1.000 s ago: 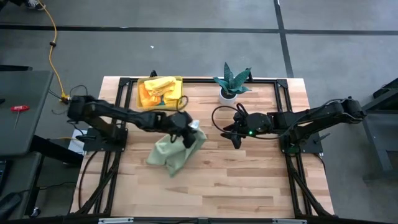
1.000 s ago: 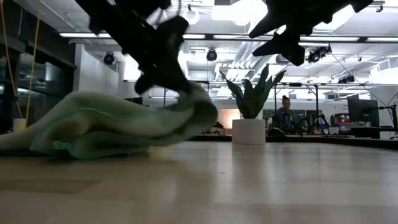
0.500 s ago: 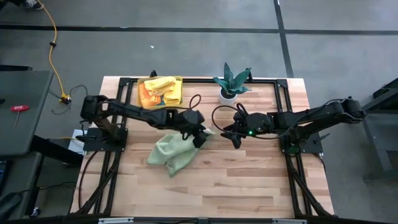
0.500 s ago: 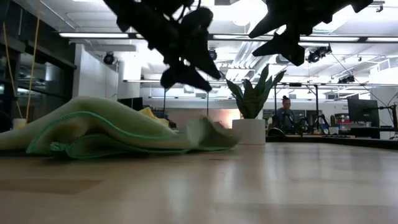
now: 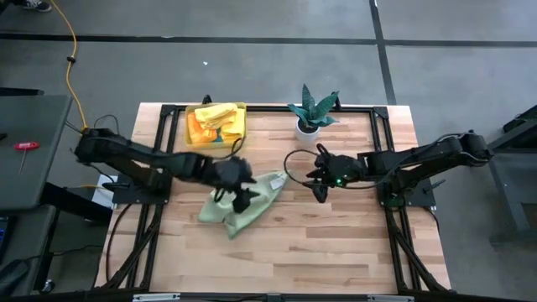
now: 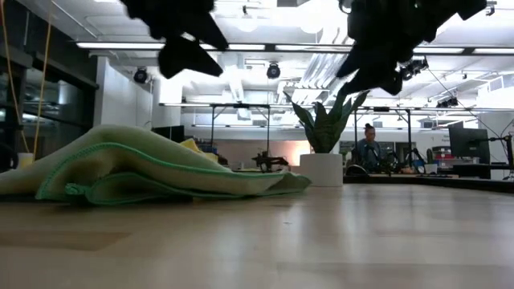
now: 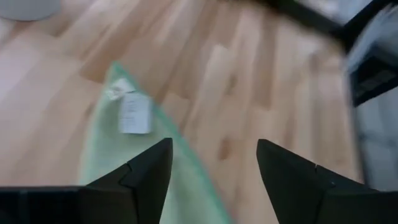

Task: Fold microfiber towels
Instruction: Fold the green microfiber cloth

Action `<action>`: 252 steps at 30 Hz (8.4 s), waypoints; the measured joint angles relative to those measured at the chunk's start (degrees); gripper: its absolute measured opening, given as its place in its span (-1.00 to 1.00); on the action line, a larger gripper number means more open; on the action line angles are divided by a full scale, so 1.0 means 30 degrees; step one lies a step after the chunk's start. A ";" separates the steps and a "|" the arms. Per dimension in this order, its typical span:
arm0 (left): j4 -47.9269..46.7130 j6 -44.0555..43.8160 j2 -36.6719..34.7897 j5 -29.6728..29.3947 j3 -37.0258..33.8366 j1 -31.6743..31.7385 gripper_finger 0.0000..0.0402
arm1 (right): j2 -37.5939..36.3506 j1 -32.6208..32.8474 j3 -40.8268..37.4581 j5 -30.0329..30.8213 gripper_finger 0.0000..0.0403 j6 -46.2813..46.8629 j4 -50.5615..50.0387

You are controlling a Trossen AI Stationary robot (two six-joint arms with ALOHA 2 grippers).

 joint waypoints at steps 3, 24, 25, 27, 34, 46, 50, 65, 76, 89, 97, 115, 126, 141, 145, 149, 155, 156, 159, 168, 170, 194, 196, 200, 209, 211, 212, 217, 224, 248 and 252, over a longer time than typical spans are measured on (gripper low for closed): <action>0.2573 -0.2065 -0.1113 -0.1203 -0.2005 -0.1765 0.09 | 0.0963 -0.0077 0.0015 0.0055 -0.09 -0.2348 0.0049; 0.2778 -1.0336 -0.1651 -0.6727 -0.3165 -0.8711 0.07 | 0.9346 -0.4228 0.0008 0.0114 -0.09 -1.4190 0.5416; 0.2793 -1.0565 -0.1651 -0.6935 -0.3165 -0.8812 0.07 | 0.9486 -0.4354 0.0008 0.0108 -0.09 -1.4499 0.5478; 0.2800 -1.0724 -0.1651 -0.7197 -0.3165 -0.8912 0.07 | 0.9748 -0.4586 0.0008 0.0050 -0.09 -1.4890 0.5581; 0.2800 -1.0906 -0.1636 -0.7289 -0.3165 -0.8912 0.07 | 1.0493 -0.5055 0.0008 -0.0205 -0.12 -1.5085 0.7157; 0.2785 -1.1190 -0.1636 -0.7119 -0.3159 -0.8912 0.07 | 1.0989 -0.5056 0.0008 -0.0206 -0.60 -1.4931 0.7277; 0.2066 -1.1197 -0.1653 -0.6026 -0.3157 -0.8907 0.07 | 1.0989 -0.5056 0.0008 -0.0221 -0.92 -1.3273 0.7113; -0.0154 -1.2362 0.0489 -0.6171 -0.3139 -1.1044 0.07 | 0.9328 -0.4918 0.0008 -0.0730 -0.99 -0.8062 0.5133; -0.4375 -1.1559 0.7119 -0.7398 0.1290 -1.2750 0.07 | 0.9328 -0.4918 0.0008 -0.1014 -0.99 -0.7535 0.5114; -1.1686 -1.4930 1.0635 -0.9092 0.4697 -1.2781 0.07 | 0.9321 -0.4918 0.0008 -0.1014 -1.00 -0.7594 0.5114; -1.1824 -1.6195 1.0662 -0.9853 0.4689 -1.2819 -0.08 | 0.9321 -0.4918 0.0008 -0.1007 -1.00 -0.7601 0.5121; -1.3348 -1.5886 0.9624 -0.8548 0.4682 -1.2820 -0.94 | 0.8819 -0.4925 0.0001 -0.2057 -1.00 -0.7351 0.4753; -1.8999 -1.4284 0.0316 -0.9935 0.4682 -1.1981 -0.99 | 0.1348 -0.3802 0.0021 -0.3528 -1.00 -0.5637 0.0921; -1.8083 -0.3393 -0.6215 -0.8437 0.7798 -0.2019 -1.00 | -0.1142 -0.1974 0.9480 -0.0639 -1.00 -0.4905 -0.9581; -1.8119 -0.0995 -0.6220 -0.7197 0.9543 -0.0819 -1.00 | -0.1050 -0.1974 1.1768 0.0049 -1.00 -0.5477 -1.1483; -1.8395 0.0661 -0.6190 -0.6251 1.0342 -0.0379 -1.00 | -0.1004 -0.1996 1.3461 0.0137 -1.00 -0.5826 -1.3195; -1.8415 0.0141 -0.6197 -0.5664 1.0707 -0.0259 -1.00 | -0.1003 -0.1933 1.4568 -0.0264 -1.00 -0.5969 -1.3878; -1.8436 -0.0035 -0.6197 -0.5508 1.0715 -0.0312 -1.00 | -0.1003 -0.1769 1.4651 -0.0445 -1.00 -0.5969 -1.4014; -1.8822 -0.0288 -0.6185 -0.5518 1.0715 -0.0746 -1.00 | -0.1003 -0.1078 1.4732 -0.0680 -1.00 -0.5947 -1.4619; -1.9339 -0.2468 -0.5736 -0.4315 1.0576 -0.2298 -1.00 | -0.0989 0.1767 1.4732 -0.0979 -1.00 -0.3258 -1.5995; -1.8857 -0.3517 -0.5540 -0.3649 1.0594 -0.2984 -1.00 | -0.0989 0.2726 1.4732 -0.1032 -1.00 -0.2417 -1.5773; -1.6917 -0.9334 -0.1628 0.0156 0.9364 -0.7204 -1.00 | 0.0335 0.6744 1.3914 -0.4358 -1.00 0.7398 -1.8660; -1.6924 -0.9171 -0.1409 0.0003 0.8079 -0.6682 -1.00 | 0.0540 0.6377 1.3018 -0.4251 -1.00 0.7065 -1.8661; -1.6463 -0.9177 -0.1180 -0.0992 0.5219 -0.5914 -1.00 | 0.0658 0.5855 1.0791 -0.2722 -1.00 0.7043 -1.7742; -1.2564 -0.8411 -0.1148 -0.4484 0.0624 -0.3544 -1.00 | 0.0643 0.4065 0.5535 0.0774 -1.00 0.8231 -1.5708; -1.1501 -0.7690 -0.1148 -0.4957 -0.0015 -0.2906 -1.00 | 0.0630 0.3449 0.4543 0.1146 -1.00 0.8253 -1.5027; -1.0964 -0.7274 -0.1156 -0.5153 -0.0348 -0.2573 -1.00 | 0.0629 0.3104 0.3997 0.1190 -1.00 0.8235 -1.4556; -0.9024 -0.5603 -0.1156 -0.6036 -0.1615 -0.0845 -1.00 | 0.0629 0.1357 0.1839 0.2145 -1.00 0.7878 -1.2461; -0.6965 -0.3534 -0.1075 -0.6161 -0.3088 0.1506 -1.00 | 0.0629 -0.1321 0.0048 0.3123 -1.00 0.6291 -0.9736; -0.3686 0.2466 -0.2534 -0.3905 -0.4097 0.3143 -1.00 | 0.0581 -0.2884 0.1750 0.3914 -1.00 0.2234 -1.1465; -0.3864 0.1955 -0.3409 -0.2828 -0.4097 0.1632 -1.00 | 0.0553 -0.1519 0.1771 0.2470 -1.00 0.2984 -1.2283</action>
